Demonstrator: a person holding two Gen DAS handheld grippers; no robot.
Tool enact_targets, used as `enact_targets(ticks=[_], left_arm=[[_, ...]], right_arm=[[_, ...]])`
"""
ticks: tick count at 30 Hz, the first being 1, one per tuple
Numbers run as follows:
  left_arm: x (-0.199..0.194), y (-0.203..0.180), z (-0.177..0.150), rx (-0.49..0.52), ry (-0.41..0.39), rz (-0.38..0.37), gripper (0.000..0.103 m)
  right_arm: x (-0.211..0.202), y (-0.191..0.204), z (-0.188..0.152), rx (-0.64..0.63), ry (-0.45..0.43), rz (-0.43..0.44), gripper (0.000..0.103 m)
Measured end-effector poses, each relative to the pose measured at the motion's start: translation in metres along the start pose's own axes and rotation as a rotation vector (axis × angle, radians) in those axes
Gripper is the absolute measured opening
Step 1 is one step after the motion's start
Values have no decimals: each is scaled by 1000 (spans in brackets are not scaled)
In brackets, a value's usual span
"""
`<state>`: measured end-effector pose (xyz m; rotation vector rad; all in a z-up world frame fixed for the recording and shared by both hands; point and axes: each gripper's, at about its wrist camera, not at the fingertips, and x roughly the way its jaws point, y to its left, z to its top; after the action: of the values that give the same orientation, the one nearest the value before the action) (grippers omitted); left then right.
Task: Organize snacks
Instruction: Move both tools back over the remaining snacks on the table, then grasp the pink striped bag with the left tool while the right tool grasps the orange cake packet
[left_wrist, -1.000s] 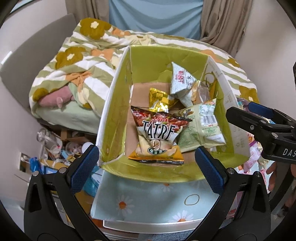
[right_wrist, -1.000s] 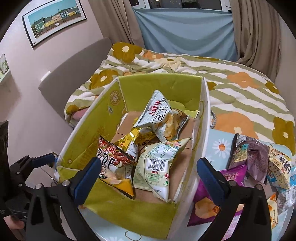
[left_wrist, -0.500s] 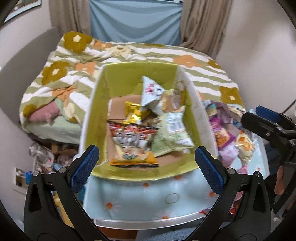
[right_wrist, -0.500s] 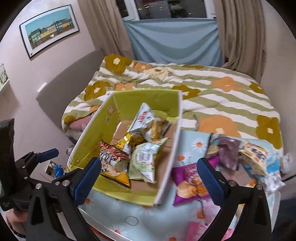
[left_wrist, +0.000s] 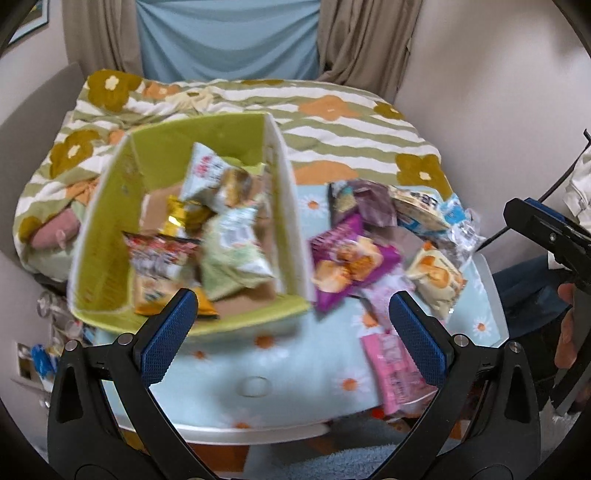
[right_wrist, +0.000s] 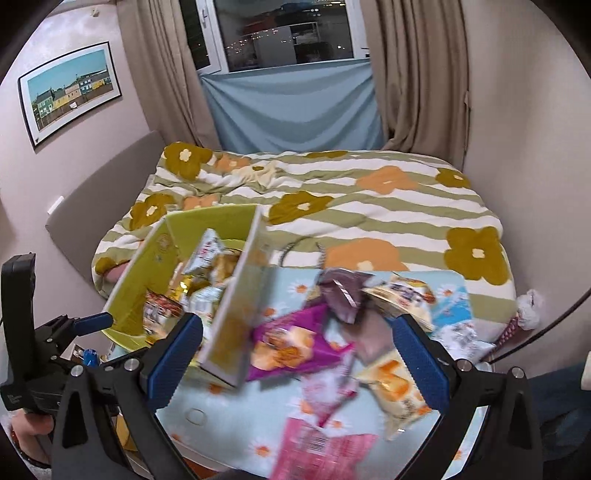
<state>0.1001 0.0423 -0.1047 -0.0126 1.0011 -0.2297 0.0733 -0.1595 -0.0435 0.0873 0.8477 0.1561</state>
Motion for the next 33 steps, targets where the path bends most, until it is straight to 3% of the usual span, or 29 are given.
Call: enact_targets(ticks=[7, 16, 20, 33], left_arm=[[30, -72, -30, -39, 83, -6, 103], [81, -130, -85, -126, 208, -36, 103], [104, -145, -102, -136, 267, -18, 103], [153, -156, -120, -152, 335, 38, 103]], right_arm=[[-4, -58, -22, -47, 46, 20, 103], [17, -113, -58, -113, 120, 79, 103], [31, -130, -73, -125, 157, 113, 103], [76, -144, -101, -172, 206, 159, 103]])
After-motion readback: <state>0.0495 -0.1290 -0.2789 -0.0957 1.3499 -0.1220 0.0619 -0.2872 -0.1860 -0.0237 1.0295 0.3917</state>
